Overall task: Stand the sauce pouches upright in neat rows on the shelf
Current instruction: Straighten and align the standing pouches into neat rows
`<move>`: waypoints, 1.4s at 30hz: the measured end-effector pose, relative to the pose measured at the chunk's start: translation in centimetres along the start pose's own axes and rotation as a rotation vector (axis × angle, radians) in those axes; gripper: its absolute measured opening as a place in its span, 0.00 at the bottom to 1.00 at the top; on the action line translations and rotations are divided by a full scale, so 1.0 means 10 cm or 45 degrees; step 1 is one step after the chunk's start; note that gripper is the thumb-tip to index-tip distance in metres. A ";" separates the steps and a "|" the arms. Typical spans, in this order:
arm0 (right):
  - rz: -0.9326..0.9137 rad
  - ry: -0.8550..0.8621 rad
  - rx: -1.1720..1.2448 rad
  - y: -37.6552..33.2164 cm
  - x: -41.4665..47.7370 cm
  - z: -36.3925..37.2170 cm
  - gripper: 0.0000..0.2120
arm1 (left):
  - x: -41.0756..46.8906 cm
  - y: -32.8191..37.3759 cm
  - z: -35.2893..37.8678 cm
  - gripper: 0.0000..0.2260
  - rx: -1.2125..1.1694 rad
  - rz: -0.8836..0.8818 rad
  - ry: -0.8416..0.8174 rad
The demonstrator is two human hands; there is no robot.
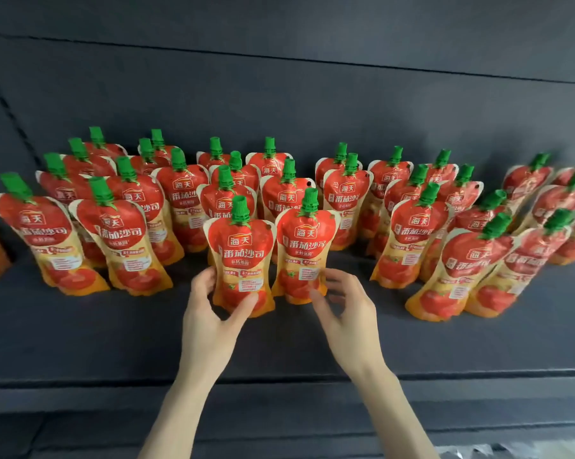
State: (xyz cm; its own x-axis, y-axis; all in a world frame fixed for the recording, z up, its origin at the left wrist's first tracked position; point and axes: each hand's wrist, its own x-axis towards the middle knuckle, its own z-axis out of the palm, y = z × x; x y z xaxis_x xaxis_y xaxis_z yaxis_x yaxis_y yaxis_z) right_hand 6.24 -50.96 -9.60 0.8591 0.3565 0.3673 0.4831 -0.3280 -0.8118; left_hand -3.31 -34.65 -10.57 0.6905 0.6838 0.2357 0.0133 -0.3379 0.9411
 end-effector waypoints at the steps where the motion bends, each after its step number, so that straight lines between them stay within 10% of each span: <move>1: 0.005 -0.008 0.021 0.02 0.03 0.02 0.16 | 0.02 0.01 0.00 0.31 -0.007 -0.024 -0.009; 8: 0.099 -0.032 0.020 0.13 0.26 0.06 0.26 | 0.11 -0.03 -0.03 0.23 0.006 -0.123 -0.084; 21: 0.174 -0.227 0.534 0.06 0.15 0.21 0.07 | 0.01 0.02 -0.28 0.16 -0.190 -0.094 -0.071; 42: 0.153 -0.199 0.570 -1.19 -0.39 2.02 0.07 | 0.49 -0.64 -2.45 0.11 -0.187 -0.057 -0.188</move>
State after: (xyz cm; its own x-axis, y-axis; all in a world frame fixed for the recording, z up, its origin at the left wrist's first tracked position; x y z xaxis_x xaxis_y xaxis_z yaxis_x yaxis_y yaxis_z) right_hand -6.25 -30.77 -10.53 0.8522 0.4775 0.2142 0.2325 0.0212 -0.9724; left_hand -17.68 -13.26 -9.51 0.7904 0.5900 0.1648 -0.0517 -0.2038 0.9776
